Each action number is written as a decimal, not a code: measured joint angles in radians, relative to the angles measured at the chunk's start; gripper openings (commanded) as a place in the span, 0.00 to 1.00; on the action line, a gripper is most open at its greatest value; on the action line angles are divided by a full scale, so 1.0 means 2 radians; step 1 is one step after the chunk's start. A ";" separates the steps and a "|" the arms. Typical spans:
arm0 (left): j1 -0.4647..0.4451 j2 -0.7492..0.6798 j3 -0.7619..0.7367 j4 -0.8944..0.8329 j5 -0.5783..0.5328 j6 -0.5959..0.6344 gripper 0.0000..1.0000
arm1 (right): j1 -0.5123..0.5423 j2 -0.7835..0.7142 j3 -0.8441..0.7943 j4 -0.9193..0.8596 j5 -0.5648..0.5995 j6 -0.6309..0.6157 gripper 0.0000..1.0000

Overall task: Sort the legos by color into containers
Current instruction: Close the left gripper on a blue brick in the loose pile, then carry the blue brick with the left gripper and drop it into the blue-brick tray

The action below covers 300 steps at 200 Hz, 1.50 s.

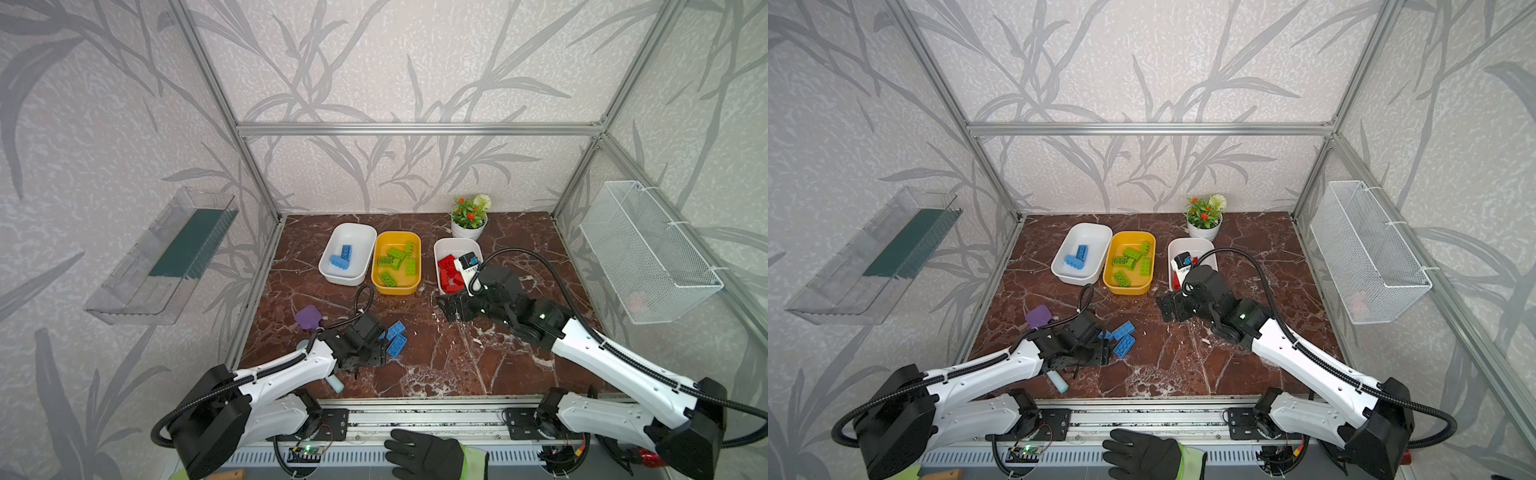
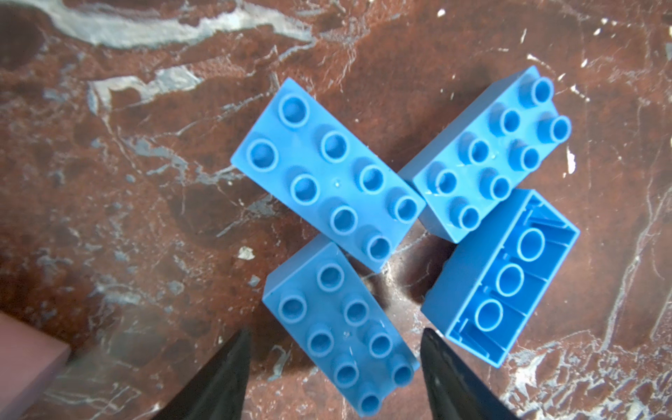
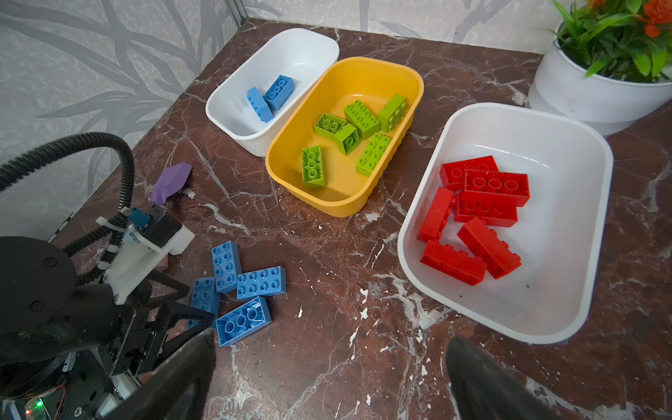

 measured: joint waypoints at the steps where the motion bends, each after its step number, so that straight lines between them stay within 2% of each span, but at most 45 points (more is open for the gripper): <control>1: 0.000 0.000 0.000 0.000 0.000 0.000 0.73 | 0.000 0.000 0.000 0.000 0.000 0.000 0.99; 44: 0.000 0.021 0.000 0.014 -0.005 -0.011 0.71 | -0.003 0.005 -0.001 0.000 -0.006 0.000 0.99; 69: 0.000 0.038 0.006 0.028 -0.012 -0.013 0.60 | -0.003 0.005 -0.005 0.000 -0.012 0.000 0.99; 107: 0.000 0.054 0.016 0.022 -0.019 -0.020 0.29 | -0.003 -0.010 -0.018 -0.001 -0.021 0.002 0.99; 141: 0.000 0.050 0.027 -0.019 -0.026 -0.021 0.20 | -0.003 -0.032 -0.033 -0.001 -0.034 0.007 0.99; 176: 0.000 0.050 0.058 -0.073 -0.048 -0.023 0.17 | -0.003 -0.035 -0.048 -0.001 -0.047 0.011 0.99; 230: 0.015 0.088 0.173 -0.116 -0.115 -0.009 0.19 | -0.003 -0.046 -0.074 0.000 -0.069 0.017 0.99; 300: 0.170 0.230 0.354 -0.107 -0.126 0.061 0.19 | -0.004 -0.058 -0.077 -0.001 -0.076 0.017 0.99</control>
